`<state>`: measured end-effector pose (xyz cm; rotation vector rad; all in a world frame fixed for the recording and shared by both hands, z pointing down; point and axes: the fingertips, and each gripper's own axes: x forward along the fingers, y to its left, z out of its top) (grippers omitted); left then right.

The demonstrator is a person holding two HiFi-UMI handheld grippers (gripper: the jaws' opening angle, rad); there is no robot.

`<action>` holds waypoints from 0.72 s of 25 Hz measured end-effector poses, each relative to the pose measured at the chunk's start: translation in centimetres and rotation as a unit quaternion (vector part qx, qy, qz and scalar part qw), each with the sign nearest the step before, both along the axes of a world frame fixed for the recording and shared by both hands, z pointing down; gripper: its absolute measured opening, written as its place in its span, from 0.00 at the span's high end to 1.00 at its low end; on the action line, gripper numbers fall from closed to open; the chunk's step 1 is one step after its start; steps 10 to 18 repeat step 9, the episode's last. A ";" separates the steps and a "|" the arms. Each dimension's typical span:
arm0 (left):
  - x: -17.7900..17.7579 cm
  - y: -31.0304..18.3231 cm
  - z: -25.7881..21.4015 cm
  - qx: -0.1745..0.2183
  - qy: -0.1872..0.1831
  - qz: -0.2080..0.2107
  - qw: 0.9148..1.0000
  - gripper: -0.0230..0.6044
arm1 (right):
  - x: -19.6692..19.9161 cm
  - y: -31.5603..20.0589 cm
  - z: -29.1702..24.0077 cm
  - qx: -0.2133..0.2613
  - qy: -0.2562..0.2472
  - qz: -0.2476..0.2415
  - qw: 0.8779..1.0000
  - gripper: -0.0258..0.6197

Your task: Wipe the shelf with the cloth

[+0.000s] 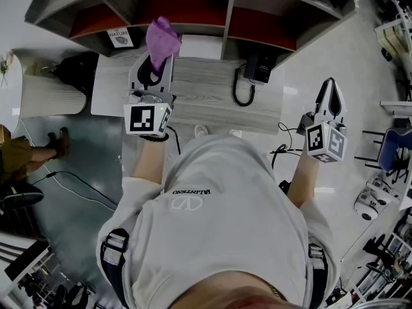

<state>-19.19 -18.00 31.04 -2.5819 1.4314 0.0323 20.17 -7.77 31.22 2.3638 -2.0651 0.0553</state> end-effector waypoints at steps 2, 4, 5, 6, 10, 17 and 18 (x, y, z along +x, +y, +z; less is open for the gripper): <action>0.0 -0.1 0.1 -0.001 -0.001 -0.001 1.000 0.80 | 0.0 -0.1 0.1 -0.001 0.000 -0.001 1.000 0.96; -0.1 -0.1 0.2 -0.003 -0.001 -0.002 1.000 0.80 | -0.1 -0.2 0.1 -0.002 0.001 -0.002 1.000 0.96; -0.1 -0.1 0.2 -0.003 -0.001 -0.002 1.000 0.80 | -0.1 -0.2 0.1 -0.003 0.001 -0.002 1.000 0.96; -0.1 -0.1 0.2 -0.003 -0.001 -0.001 1.000 0.80 | -0.2 -0.2 0.0 -0.002 0.001 -0.003 1.000 0.96; -0.1 0.0 0.2 -0.004 -0.002 -0.001 1.000 0.80 | -0.3 -0.3 0.0 -0.002 0.002 -0.003 1.000 0.96; -0.1 0.0 0.2 -0.004 -0.002 -0.001 1.000 0.80 | -0.3 -0.3 0.0 -0.002 0.002 -0.003 1.000 0.96; -0.1 0.0 0.2 -0.004 -0.002 -0.001 1.000 0.80 | -0.3 -0.3 0.0 -0.002 0.002 -0.003 1.000 0.96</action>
